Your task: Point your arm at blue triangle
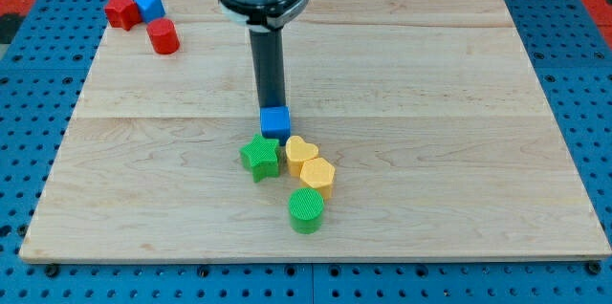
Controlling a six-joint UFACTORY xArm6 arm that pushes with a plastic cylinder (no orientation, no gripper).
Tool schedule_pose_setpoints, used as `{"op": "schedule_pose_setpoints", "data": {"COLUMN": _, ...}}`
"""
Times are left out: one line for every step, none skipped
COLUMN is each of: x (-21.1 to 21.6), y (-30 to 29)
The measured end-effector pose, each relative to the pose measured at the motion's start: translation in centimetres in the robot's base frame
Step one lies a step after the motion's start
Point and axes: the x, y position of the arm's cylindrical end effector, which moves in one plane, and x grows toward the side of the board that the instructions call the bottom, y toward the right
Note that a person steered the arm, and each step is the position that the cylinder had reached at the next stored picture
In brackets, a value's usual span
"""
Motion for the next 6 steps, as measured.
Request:
{"op": "schedule_pose_setpoints", "data": {"x": -2.5, "y": -0.4}}
{"op": "schedule_pose_setpoints", "data": {"x": -11.1, "y": -4.9}}
{"op": "schedule_pose_setpoints", "data": {"x": -20.2, "y": -4.4}}
{"op": "schedule_pose_setpoints", "data": {"x": -24.1, "y": -8.4}}
{"op": "schedule_pose_setpoints", "data": {"x": -23.6, "y": -13.9}}
{"op": "schedule_pose_setpoints", "data": {"x": -22.1, "y": -20.7}}
